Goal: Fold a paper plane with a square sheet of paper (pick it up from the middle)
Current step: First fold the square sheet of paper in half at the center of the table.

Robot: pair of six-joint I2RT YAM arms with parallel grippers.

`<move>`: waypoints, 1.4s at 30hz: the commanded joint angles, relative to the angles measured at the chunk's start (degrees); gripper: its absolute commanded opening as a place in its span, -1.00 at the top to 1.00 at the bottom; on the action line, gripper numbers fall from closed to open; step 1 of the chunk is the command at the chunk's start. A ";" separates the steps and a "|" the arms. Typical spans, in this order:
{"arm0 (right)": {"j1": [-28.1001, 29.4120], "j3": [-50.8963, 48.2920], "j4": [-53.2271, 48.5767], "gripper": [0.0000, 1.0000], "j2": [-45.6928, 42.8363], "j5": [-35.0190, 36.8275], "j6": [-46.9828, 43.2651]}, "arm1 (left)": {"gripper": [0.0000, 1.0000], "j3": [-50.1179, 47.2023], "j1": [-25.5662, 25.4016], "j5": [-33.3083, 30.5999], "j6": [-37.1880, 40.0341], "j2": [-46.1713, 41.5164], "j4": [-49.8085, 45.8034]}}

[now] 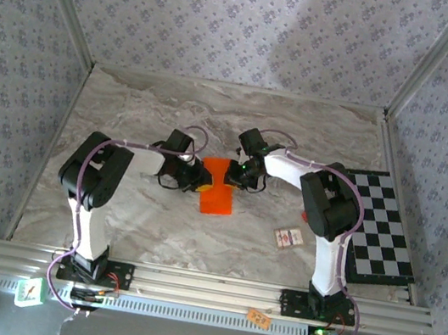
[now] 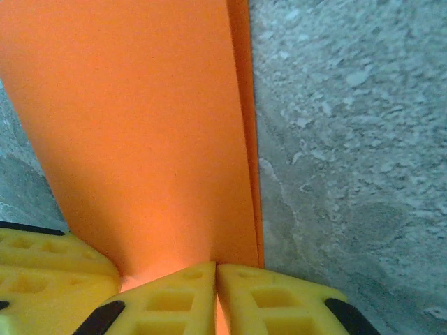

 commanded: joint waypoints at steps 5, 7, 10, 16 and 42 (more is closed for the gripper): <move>-1.93 -8.75 -5.80 0.70 9.75 15.87 0.81 | 0.69 -9.39 3.61 -1.24 8.01 -4.58 -11.93; -1.88 -8.80 -5.58 0.70 9.73 16.05 0.84 | 0.69 -9.45 5.53 -1.02 9.91 -7.13 -14.64; -1.88 -8.67 -5.57 0.70 9.60 16.08 0.83 | 0.69 -6.74 5.85 0.02 11.00 -10.72 -17.22; -1.80 -8.49 -5.60 0.70 9.66 16.13 0.80 | 0.69 -2.95 1.32 1.24 4.24 -13.62 -10.89; -2.05 -8.11 -5.32 0.71 10.63 16.14 0.85 | 0.72 -11.53 -6.28 -8.31 8.82 -9.59 -23.49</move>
